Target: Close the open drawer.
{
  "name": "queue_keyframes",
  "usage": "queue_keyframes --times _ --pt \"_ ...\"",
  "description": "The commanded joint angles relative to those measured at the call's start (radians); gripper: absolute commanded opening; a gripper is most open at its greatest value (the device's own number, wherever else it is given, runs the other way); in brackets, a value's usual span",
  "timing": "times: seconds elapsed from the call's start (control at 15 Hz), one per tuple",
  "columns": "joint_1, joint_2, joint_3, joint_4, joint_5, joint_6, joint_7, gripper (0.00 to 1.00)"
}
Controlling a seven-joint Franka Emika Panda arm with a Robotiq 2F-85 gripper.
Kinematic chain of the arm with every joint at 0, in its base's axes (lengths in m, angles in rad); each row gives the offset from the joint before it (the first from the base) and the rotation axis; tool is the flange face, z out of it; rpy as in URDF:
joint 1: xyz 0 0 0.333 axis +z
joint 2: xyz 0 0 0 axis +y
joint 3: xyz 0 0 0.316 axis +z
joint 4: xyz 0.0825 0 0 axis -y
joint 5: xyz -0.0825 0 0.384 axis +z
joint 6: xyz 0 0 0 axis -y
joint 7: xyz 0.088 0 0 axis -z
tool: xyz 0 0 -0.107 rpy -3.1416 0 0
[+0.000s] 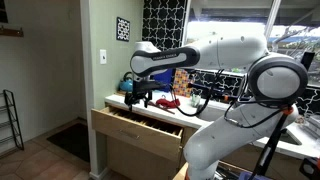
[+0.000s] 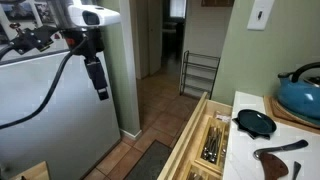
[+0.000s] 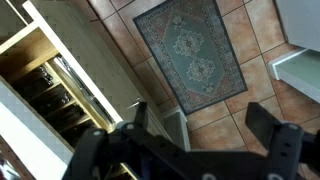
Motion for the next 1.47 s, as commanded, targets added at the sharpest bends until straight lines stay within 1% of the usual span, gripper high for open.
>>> queue_keyframes --times 0.0,0.4,0.47,0.53,0.67,0.73,0.87,0.93,1.0,1.13,1.27,1.4 --pt "-0.002 0.0 0.001 0.003 0.001 -0.003 -0.001 1.0" --pt "-0.002 0.001 0.001 0.003 0.001 -0.003 -0.001 1.0" --pt "0.003 0.047 0.018 0.014 0.001 -0.019 0.008 1.0" --pt "0.007 0.069 0.027 0.019 -0.002 -0.029 0.01 1.0" --pt "0.005 0.116 0.068 0.028 -0.027 -0.021 0.042 1.0" --pt "-0.008 0.148 0.103 0.032 -0.059 -0.008 0.088 1.0" --pt "-0.015 0.204 0.144 0.043 -0.11 0.008 0.16 1.0" --pt "-0.023 0.23 0.167 0.044 -0.162 0.037 0.206 1.0" --pt "-0.031 0.257 0.187 0.039 -0.231 0.096 0.245 1.0" --pt "-0.047 0.314 0.217 0.046 -0.359 0.141 0.333 1.0" --pt "-0.057 0.375 0.221 0.055 -0.466 0.154 0.419 1.0" --pt "-0.049 0.43 0.199 0.065 -0.533 0.158 0.471 1.0"
